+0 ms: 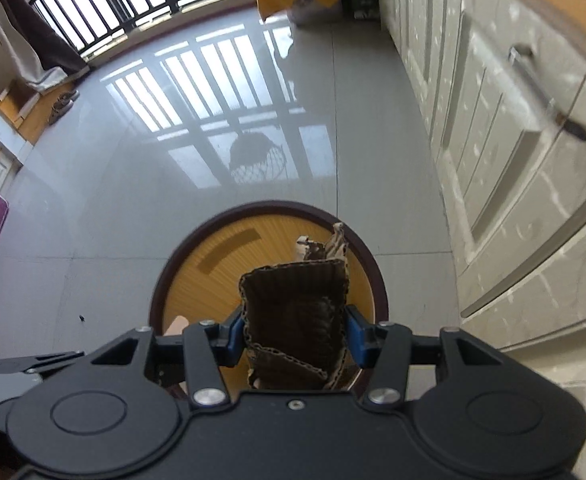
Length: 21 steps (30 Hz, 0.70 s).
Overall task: Collect trash
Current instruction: 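Open both tools to drop the cardboard pieces into the wastebasket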
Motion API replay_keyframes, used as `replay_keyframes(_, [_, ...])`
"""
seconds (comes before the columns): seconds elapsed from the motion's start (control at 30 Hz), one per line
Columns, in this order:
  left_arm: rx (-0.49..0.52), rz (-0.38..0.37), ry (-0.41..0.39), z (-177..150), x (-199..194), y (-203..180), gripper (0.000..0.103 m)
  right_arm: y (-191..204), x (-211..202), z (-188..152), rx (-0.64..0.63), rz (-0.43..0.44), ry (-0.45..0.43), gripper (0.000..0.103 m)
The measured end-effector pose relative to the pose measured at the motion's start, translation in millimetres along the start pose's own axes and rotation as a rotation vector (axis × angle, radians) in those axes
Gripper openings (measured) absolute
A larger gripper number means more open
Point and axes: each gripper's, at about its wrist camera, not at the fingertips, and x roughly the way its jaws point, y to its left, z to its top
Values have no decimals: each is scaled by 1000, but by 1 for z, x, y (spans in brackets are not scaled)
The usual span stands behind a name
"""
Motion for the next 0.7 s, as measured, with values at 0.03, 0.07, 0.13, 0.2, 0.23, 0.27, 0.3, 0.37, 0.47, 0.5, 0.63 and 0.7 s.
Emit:
replay_keyframes(0.03, [4, 0, 7, 0, 7, 1, 28, 1, 5, 0, -1, 2, 6, 51])
replay_keyframes(0.07, [12, -1, 11, 1, 12, 2, 28, 1, 8, -2, -1, 2, 11, 51])
replay_keyframes(0.13, [36, -6, 12, 3, 23, 3, 28, -2, 13, -2, 3, 5, 21, 51])
replay_keyframes(0.2, [66, -3, 8, 6, 30, 4, 27, -5, 18, 0, 12, 13, 28, 51])
replay_keyframes(0.23, [80, -2, 8, 8, 35, 3, 28, -6, 20, -1, 17, 16, 30, 51])
replay_keyframes(0.27, [90, 3, 12, 9, 38, 3, 29, -7, 22, 0, 22, 18, 31, 51])
replay_keyframes(0.3, [100, 10, 19, 10, 42, 3, 29, -8, 23, 1, 29, 21, 33, 51])
replay_keyframes(0.37, [120, 33, 40, 9, 47, 3, 34, -12, 29, 2, 52, 29, 39, 51])
replay_keyframes(0.47, [120, 63, 56, 8, 46, 9, 41, -13, 34, 5, 85, 49, 51, 52])
replay_keyframes(0.5, [112, 68, 59, 7, 44, 12, 43, -14, 35, 5, 93, 59, 54, 52])
replay_keyframes(0.63, [99, 89, 54, 5, 33, 20, 53, -10, 43, 4, 116, 104, 63, 58])
replay_keyframes(0.7, [95, 95, 57, 4, 29, 22, 57, -8, 48, 2, 114, 125, 87, 70])
